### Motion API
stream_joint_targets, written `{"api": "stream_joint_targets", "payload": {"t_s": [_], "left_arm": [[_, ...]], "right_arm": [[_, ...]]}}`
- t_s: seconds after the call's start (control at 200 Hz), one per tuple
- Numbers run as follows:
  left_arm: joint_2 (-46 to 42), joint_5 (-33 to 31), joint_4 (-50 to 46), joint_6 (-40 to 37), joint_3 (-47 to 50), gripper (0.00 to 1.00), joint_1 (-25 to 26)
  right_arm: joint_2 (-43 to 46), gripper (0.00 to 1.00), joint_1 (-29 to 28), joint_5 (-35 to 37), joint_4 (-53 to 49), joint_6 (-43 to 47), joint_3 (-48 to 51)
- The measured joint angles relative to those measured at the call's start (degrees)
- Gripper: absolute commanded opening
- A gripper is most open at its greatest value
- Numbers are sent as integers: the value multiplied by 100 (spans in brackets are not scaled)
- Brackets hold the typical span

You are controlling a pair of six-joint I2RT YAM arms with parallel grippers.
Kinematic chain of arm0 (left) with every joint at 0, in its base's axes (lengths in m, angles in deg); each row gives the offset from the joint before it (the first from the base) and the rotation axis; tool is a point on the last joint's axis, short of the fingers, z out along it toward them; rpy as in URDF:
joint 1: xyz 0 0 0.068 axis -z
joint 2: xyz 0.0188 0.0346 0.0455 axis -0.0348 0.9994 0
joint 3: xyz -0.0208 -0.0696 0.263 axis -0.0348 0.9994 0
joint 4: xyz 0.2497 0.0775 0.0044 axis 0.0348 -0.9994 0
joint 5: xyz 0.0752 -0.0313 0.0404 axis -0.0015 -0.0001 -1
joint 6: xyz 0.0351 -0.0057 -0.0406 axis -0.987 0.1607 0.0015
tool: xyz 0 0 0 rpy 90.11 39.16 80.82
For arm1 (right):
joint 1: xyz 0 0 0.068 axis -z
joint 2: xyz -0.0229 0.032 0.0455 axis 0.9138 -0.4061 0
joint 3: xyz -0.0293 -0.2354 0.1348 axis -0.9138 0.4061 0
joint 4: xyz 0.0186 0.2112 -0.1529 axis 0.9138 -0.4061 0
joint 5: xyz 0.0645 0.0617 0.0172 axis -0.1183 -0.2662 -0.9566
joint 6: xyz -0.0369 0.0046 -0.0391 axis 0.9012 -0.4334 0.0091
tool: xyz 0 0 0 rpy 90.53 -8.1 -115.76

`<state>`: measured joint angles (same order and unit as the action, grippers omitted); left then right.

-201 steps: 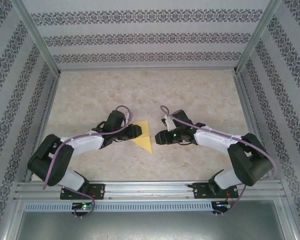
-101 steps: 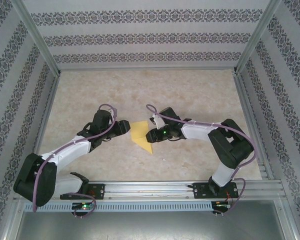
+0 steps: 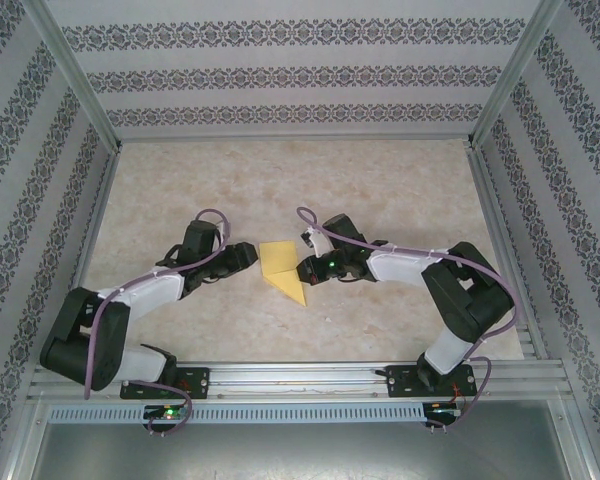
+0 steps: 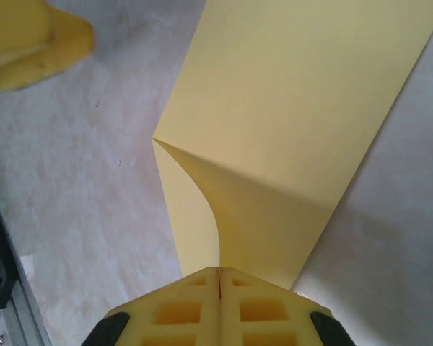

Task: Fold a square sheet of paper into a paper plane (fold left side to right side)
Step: Fourth fold the wing at the center of the table.

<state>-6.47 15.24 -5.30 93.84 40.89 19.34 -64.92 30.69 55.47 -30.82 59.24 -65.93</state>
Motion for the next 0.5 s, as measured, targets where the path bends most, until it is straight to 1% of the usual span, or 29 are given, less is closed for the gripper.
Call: {"api": "stream_joint_targets", "payload": {"t_s": [0.165,0.5], "left_arm": [[474,328,190,63,-72,54,-11],[1377,837,520,85,-557,47,-13]], "right_arm": [[48,0,37,-72,225,-133,186],[140,0,76,-168,544,-337,306]]}}
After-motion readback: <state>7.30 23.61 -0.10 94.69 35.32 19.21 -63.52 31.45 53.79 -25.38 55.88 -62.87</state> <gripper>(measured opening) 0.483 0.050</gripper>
